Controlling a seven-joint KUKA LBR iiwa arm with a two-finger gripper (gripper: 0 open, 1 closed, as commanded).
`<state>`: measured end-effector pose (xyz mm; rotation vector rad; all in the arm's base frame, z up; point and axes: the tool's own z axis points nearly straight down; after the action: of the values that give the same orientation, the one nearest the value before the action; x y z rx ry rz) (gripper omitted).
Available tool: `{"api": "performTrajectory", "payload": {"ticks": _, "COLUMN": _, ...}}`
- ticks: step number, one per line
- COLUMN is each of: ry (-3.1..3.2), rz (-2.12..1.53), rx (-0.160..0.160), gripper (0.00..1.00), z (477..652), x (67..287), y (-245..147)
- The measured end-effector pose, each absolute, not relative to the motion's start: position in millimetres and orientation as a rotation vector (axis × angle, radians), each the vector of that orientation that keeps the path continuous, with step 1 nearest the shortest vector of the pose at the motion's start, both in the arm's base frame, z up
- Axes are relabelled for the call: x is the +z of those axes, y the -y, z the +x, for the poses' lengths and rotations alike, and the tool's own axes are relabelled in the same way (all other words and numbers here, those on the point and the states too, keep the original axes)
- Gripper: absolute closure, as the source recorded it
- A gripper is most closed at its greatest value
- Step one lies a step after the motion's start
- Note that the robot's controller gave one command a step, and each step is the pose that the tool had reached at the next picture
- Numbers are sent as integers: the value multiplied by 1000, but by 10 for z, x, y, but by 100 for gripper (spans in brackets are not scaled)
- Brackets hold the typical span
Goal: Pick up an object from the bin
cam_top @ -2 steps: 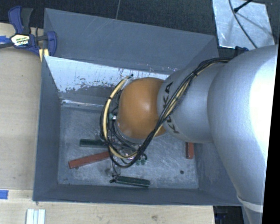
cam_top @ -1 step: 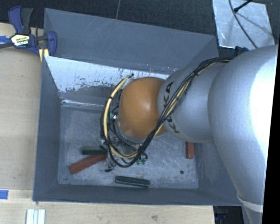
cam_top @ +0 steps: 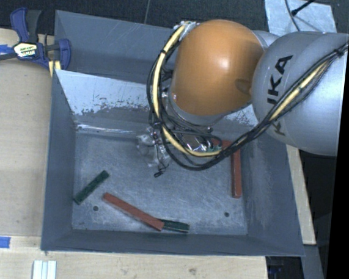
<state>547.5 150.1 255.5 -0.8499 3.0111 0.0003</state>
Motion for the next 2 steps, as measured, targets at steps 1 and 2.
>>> {"api": "performTrajectory", "payload": {"ticks": 1, "ry": -3085, "rz": -580, "rx": 2, "gripper": 100, "z": 4956, "x": 1575, "y": -1908}}
{"api": "performTrajectory", "payload": {"ticks": 2, "ry": -3085, "rz": -579, "rx": 2, "gripper": 0, "z": 4957, "x": 1576, "y": -1908}}
